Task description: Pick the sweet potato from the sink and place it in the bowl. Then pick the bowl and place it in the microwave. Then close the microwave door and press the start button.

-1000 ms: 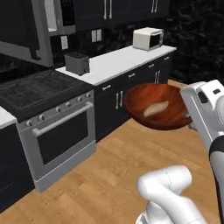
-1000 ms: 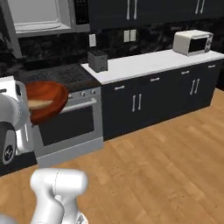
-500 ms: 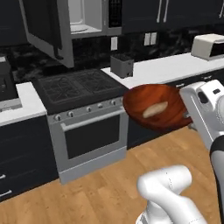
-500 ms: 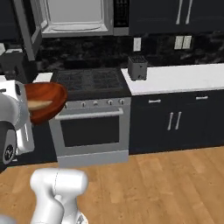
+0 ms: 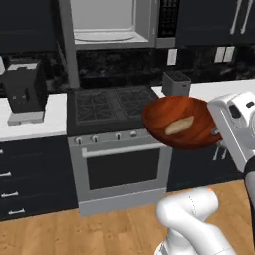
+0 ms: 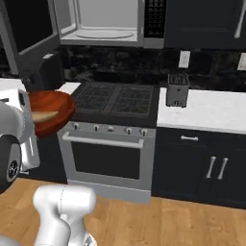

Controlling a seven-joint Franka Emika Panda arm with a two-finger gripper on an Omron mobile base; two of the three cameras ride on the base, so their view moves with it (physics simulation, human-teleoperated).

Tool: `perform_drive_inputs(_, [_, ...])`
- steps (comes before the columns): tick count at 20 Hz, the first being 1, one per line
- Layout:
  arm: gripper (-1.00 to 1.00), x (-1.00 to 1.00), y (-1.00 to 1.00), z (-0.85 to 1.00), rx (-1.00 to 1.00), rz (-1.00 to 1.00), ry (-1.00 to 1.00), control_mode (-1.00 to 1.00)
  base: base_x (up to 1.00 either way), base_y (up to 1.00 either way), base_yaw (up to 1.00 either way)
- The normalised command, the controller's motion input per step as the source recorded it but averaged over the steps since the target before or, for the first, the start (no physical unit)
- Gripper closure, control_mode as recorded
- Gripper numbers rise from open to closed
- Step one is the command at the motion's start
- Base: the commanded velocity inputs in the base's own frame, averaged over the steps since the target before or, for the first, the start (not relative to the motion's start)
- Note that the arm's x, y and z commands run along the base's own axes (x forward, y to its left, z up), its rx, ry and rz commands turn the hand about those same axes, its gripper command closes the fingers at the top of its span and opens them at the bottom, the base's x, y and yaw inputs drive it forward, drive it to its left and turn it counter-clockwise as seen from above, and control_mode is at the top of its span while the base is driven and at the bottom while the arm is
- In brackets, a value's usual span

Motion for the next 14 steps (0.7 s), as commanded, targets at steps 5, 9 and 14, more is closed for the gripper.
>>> perform_drive_inputs(5, [1.0,0.0,0.0,0.0,0.0,0.0,0.0,1.0,0.75,-0.58,0.52])
perform_drive_inputs(9, [1.0,0.0,0.0,0.0,0.0,0.0,0.0,1.0,0.58,-0.58,0.48])
perform_drive_inputs(14, [1.0,0.0,0.0,0.0,0.0,0.0,0.0,1.0,0.26,-0.69,0.31])
